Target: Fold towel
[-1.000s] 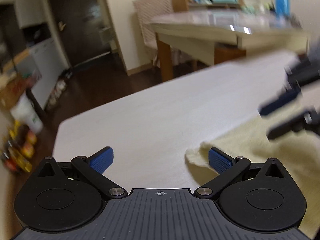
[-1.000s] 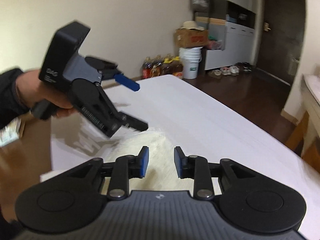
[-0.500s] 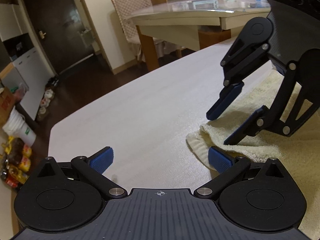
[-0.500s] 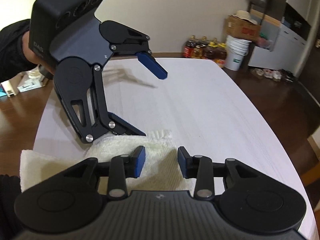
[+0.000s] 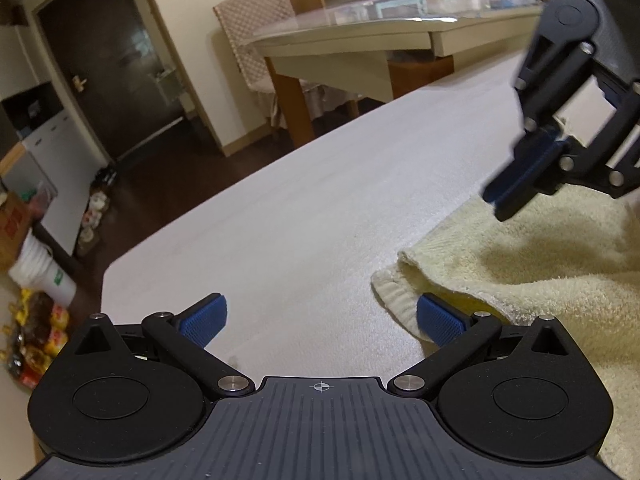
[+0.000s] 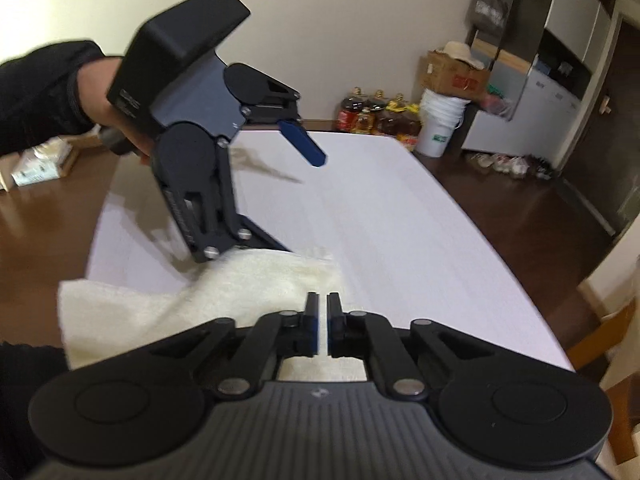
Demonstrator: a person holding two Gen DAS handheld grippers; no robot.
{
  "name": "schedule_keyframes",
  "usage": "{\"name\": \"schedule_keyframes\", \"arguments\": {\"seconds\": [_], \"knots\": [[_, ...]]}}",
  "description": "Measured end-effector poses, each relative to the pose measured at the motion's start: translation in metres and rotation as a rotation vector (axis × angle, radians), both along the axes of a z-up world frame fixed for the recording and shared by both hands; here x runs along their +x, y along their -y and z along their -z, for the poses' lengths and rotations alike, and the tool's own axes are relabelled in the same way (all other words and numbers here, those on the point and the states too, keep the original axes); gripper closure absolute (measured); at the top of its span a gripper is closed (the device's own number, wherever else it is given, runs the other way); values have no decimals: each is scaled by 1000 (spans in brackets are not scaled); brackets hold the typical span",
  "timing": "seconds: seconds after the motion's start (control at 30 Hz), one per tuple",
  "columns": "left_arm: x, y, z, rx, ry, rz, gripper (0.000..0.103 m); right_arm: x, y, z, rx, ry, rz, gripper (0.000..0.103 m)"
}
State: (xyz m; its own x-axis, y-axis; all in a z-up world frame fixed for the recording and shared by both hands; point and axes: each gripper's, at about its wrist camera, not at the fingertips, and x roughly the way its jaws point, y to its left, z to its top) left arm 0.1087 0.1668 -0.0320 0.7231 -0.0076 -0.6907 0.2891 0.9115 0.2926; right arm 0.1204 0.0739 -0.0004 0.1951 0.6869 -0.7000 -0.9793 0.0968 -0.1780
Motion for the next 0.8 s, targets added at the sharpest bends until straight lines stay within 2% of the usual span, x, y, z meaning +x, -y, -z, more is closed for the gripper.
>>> {"name": "schedule_keyframes", "arguments": {"seconds": [0.1,0.17,0.2,0.3,0.43,0.57,0.6,0.63,0.8], "knots": [[-1,1,0,7,3,13,0,4,-12,3,-9,7,-46,81],[-1,-3,1,-18,-9,7,0,-1,-24,7,-49,70,-124,79],[1,-4,1,-32,-16,4,0,-3,-27,8,-64,92,-153,77],[4,-9,1,-56,-24,13,0,-10,-44,14,-123,183,-259,60],[8,-12,1,-64,-31,30,0,-15,-58,17,-204,251,-386,58],[6,-13,1,-58,-27,44,0,-6,-76,13,-285,247,-481,54],[7,-13,1,-59,-26,46,0,-3,-82,12,-307,243,-505,49],[7,-14,2,-61,-27,47,0,0,-87,12,-324,234,-520,44],[9,-16,4,-74,-26,49,0,23,-112,11,-395,154,-562,37]]}}
